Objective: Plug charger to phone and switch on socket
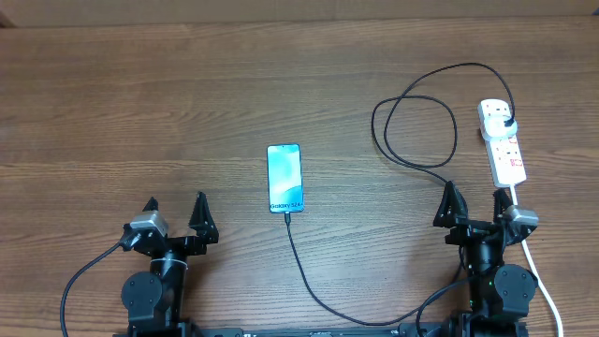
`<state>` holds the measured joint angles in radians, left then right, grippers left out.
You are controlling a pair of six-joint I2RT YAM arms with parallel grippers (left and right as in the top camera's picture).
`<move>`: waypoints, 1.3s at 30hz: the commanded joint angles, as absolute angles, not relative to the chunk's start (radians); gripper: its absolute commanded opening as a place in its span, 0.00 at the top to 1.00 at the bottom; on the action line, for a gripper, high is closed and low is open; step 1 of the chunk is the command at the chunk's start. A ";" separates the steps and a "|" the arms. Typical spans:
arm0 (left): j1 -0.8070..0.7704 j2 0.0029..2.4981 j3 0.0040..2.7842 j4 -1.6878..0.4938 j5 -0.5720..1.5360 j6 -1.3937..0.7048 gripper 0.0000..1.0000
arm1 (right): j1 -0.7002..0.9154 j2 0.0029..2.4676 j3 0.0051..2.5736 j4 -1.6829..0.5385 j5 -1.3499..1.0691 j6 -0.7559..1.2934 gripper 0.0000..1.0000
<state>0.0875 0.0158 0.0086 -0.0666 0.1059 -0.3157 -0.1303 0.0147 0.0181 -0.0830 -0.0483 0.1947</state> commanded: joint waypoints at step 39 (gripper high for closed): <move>0.044 0.003 0.005 -0.077 0.045 0.112 0.00 | -0.128 0.003 0.008 -0.081 -0.054 0.166 0.00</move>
